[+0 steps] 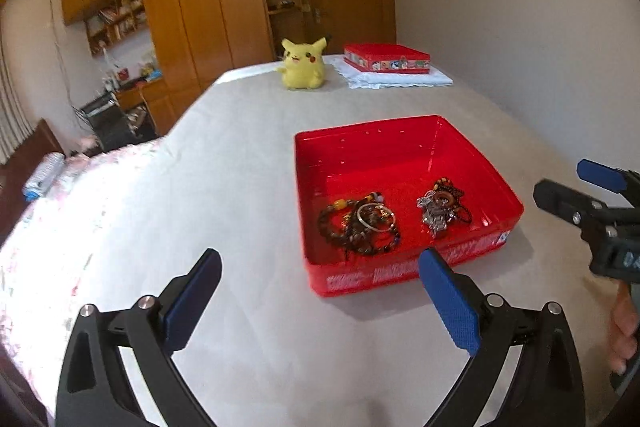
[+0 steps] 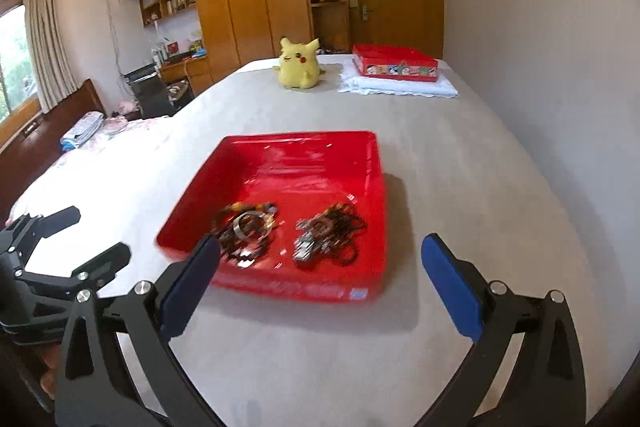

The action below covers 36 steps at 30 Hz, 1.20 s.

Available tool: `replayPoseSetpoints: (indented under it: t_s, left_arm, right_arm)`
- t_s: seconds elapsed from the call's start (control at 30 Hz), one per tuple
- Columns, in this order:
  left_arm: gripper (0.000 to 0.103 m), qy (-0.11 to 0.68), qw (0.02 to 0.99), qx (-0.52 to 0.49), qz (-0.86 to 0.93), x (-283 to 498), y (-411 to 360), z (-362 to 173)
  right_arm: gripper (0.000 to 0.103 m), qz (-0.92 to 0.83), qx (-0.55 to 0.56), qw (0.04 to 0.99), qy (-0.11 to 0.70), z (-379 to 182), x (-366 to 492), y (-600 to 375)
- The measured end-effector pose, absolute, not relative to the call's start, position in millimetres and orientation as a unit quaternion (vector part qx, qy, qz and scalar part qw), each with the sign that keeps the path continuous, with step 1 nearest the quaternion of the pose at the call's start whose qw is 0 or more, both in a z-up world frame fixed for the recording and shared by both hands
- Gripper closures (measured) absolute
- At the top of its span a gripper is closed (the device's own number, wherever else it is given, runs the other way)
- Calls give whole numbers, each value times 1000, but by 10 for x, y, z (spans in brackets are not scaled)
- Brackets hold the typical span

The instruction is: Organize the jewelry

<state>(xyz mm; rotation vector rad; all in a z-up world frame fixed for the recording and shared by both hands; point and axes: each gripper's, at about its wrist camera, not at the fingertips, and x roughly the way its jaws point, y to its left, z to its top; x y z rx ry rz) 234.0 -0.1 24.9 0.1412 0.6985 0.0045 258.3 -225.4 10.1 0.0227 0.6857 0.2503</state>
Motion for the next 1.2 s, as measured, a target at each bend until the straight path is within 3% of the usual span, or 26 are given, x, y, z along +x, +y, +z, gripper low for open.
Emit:
replayPoseSetpoints:
  t_s: [0.37, 1.2]
  left_arm:
    - [4, 328, 944, 42, -1, 1965, 9, 419]
    - [4, 342, 939, 19, 3, 2162, 105, 399]
  right_arm:
    - [3, 151, -4, 922, 356, 103, 2310, -2102]
    - [3, 141, -18, 918, 371, 180, 2500, -2056]
